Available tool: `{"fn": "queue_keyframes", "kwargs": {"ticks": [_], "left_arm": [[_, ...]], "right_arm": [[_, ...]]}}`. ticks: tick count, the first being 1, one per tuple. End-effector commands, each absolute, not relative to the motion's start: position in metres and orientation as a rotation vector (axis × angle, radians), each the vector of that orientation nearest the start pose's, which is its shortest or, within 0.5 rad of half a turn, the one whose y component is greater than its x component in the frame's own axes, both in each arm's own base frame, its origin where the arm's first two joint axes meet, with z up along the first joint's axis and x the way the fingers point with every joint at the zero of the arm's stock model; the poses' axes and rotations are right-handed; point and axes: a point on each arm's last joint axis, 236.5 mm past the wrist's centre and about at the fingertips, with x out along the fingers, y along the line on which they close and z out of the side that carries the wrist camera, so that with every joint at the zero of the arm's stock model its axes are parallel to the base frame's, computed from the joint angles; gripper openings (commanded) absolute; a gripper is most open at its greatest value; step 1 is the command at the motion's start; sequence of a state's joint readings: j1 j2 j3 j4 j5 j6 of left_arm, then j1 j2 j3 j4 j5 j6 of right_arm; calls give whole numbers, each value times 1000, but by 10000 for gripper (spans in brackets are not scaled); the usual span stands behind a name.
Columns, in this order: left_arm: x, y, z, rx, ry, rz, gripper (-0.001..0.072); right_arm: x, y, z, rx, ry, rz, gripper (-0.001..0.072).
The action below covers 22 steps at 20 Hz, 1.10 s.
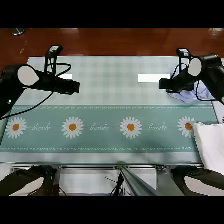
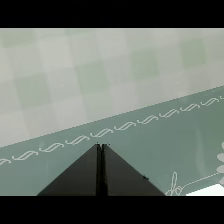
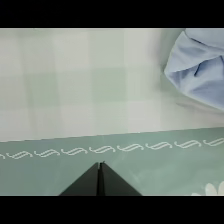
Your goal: Fold the shirts.
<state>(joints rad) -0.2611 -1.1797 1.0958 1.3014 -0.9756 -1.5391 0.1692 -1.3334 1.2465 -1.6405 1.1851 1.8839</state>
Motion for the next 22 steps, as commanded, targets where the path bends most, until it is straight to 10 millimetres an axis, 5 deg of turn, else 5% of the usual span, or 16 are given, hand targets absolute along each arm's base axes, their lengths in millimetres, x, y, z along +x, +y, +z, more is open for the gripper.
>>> {"fn": "queue_keyframes", "kwargs": {"ticks": [1, 6, 9, 10, 11, 12, 13, 18, 22], "left_arm": [[377, -154, 46, -88, 1077, -373, 25], [377, -154, 46, -88, 1077, -373, 25], [389, -155, 52, -97, 1024, -367, 25], [395, -155, 54, -100, 999, -362, 29], [402, -156, 55, -105, 973, -357, 122], [407, -156, 54, -108, 962, -353, 451], [411, -156, 51, -109, 957, -349, 694], [418, -156, 28, -106, 992, -335, 703], [418, -156, 8, -106, 1038, -328, 702]], "right_arm": [[396, 52, 16, 100, 1262, -91, 26], [414, 57, 23, 115, 1184, -69, 27], [448, 24, 42, -93, 1020, -110, 33], [459, 3, 54, -204, 957, -157, 192], [471, -14, 66, -293, 896, -189, 525], [480, -30, 73, -351, 855, -216, 630], [485, -47, 74, -374, 842, -245, 630], [467, -146, 22, -183, 972, -450, 629], [458, -163, -40, -150, 1122, -359, 628]]}}
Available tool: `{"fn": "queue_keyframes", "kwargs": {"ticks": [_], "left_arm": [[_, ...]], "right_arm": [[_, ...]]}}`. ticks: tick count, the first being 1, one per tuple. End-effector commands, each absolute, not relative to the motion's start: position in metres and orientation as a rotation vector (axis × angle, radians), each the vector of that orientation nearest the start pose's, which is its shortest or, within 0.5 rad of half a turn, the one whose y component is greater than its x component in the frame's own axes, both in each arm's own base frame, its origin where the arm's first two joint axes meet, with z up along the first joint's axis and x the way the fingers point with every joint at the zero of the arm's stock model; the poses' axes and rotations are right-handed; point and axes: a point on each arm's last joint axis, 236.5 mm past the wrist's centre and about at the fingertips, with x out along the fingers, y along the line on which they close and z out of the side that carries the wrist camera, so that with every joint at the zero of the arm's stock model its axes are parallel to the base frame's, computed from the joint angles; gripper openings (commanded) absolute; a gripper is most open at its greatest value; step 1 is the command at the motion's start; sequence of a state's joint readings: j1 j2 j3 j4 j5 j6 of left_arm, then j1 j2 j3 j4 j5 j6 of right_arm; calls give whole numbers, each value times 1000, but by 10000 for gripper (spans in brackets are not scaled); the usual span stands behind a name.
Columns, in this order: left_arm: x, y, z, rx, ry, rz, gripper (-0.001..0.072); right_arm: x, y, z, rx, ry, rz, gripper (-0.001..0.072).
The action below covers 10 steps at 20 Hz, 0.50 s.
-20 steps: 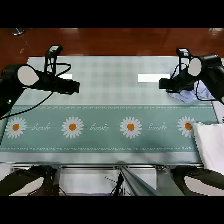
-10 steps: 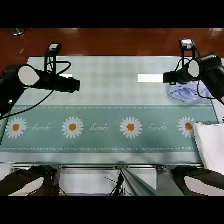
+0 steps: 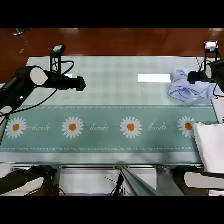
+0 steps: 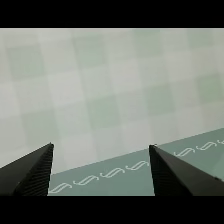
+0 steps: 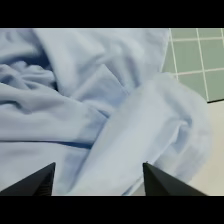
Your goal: Fold the shirts.
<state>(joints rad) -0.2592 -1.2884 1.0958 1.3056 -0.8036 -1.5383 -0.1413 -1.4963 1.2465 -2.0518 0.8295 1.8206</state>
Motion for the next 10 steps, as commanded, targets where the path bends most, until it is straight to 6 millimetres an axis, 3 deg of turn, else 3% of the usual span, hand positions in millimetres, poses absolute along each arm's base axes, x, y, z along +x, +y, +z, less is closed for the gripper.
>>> {"fn": "queue_keyframes", "kwargs": {"ticks": [1, 4, 5, 7, 8, 10], "left_arm": [[418, -157, 4, -111, 1050, -326, 702], [410, -156, -7, -106, 1101, -328, 703], [405, -155, -9, -103, 1128, -329, 702], [391, -149, -12, -97, 1198, -330, 703], [385, -144, -12, -94, 1231, -328, 703], [375, -127, -13, -105, 1302, -306, 703]], "right_arm": [[456, -160, -54, -117, 1150, -353, 628], [449, -143, -83, -13, 1217, -327, 614], [447, -133, -89, 43, 1237, -315, 517], [444, -115, -93, 111, 1263, -268, 78], [442, -104, -91, 116, 1286, -213, 27], [449, -87, -67, 143, 1280, -129, 27]]}}
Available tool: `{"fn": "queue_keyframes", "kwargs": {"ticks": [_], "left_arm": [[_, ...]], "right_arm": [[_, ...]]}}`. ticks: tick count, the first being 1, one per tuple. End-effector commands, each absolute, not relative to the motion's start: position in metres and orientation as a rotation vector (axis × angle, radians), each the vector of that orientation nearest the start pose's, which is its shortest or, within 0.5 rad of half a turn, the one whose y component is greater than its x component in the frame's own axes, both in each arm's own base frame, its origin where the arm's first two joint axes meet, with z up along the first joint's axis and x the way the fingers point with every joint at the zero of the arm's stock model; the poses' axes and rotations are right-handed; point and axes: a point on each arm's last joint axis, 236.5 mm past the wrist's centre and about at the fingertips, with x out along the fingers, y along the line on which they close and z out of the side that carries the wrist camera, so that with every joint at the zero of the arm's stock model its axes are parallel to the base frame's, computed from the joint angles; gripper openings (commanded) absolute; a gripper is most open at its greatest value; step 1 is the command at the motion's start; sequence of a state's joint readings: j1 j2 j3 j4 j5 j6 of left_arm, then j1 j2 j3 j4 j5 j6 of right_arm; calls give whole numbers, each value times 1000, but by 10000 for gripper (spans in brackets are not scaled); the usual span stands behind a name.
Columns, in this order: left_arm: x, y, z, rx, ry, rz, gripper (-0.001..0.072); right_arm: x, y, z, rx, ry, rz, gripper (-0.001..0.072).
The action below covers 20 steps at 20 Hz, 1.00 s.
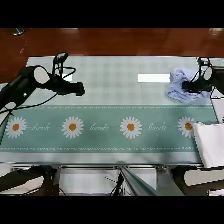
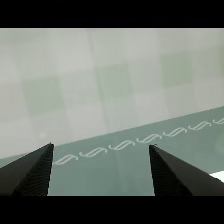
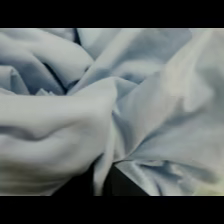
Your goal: Fold the shirts.
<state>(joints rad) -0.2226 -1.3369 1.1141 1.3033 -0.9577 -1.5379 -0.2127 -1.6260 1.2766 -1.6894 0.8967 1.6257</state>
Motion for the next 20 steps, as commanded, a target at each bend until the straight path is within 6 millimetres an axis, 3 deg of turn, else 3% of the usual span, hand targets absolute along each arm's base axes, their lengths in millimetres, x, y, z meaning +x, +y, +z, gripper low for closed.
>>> {"fn": "queue_keyframes", "kwargs": {"ticks": [1, 3, 6, 8, 10, 12, 14, 16, 18, 20], "left_arm": [[369, -116, -12, -112, 1333, -295, 703], [353, -95, -4, -105, 1377, -295, 703], [332, -81, 21, -118, 1325, -283, 703], [319, -92, 41, -169, 1221, -312, 703], [305, -109, 60, -242, 1101, -366, 703], [298, -113, 74, -285, 989, -371, 703], [288, -116, 75, -316, 946, -378, 703], [275, -126, 68, -362, 971, -409, 703], [267, -137, 59, -373, 1002, -438, 703], [260, -147, 52, -357, 1020, -469, 703]], "right_arm": [[459, -82, -42, 169, 1236, -115, 27], [483, -75, 30, 197, 1077, -90, 27], [494, -66, 173, 191, 755, -59, 27], [476, -55, 260, 171, 569, -24, 27], [443, -36, 341, 136, 394, 31, 27], [406, -14, 404, 106, 248, 93, 26], [367, 20, 453, 139, 130, 207, 27], [332, 58, 483, 126, 48, 341, 27], [310, 79, 491, 103, 29, 403, 26], [298, 103, 473, 83, 113, 486, 26]]}}
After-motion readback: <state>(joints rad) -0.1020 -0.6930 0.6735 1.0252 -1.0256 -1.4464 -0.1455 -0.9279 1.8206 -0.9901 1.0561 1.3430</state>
